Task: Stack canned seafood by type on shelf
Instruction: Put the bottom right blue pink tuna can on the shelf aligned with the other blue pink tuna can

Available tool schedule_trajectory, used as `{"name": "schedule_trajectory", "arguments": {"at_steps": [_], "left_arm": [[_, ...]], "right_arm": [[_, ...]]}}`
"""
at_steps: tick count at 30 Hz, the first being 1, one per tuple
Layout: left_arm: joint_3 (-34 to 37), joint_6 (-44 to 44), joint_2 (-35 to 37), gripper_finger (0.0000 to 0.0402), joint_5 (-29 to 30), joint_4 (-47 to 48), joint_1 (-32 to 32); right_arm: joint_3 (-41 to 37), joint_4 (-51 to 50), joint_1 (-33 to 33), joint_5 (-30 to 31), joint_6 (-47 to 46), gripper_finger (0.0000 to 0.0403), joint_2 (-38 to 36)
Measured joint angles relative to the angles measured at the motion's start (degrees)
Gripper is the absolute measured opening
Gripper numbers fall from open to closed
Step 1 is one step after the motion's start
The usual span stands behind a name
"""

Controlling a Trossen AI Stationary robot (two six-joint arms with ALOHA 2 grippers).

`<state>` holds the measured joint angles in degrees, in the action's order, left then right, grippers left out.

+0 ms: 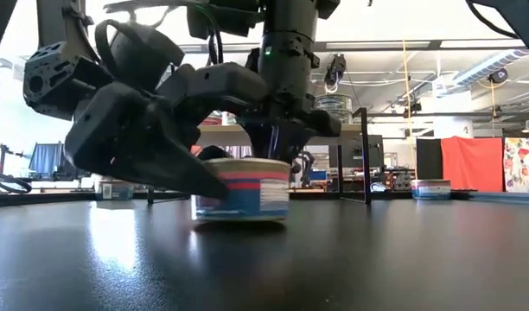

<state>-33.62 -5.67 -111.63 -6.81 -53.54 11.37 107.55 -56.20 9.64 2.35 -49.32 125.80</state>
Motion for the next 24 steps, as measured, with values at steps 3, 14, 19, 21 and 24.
{"name": "schedule_trajectory", "arguments": {"at_steps": [3,14,19,21,24], "left_arm": [[-0.9,-3.8,-0.9,0.0383,0.3,-0.7,0.1],[1.1,-10.3,3.0,0.0378,2.7,3.4,-0.1],[1.4,-9.6,8.6,0.0372,4.7,13.2,0.0],[1.5,-9.2,11.8,0.0372,5.7,17.6,0.0],[1.5,-9.0,18.0,0.0372,7.8,23.6,0.0]], "right_arm": [[1.2,-3.1,0.0,0.0,-0.2,0.0013,0.0],[11.6,-19.3,-0.2,4.4,5.4,0.0013,-4.9],[14.8,-19.3,-0.9,12.7,2.2,0.0013,-8.1],[16.0,-19.1,-1.0,15.7,2.1,0.0013,-9.4],[17.8,-18.2,-1.0,19.8,3.0,0.0013,-10.4]]}}
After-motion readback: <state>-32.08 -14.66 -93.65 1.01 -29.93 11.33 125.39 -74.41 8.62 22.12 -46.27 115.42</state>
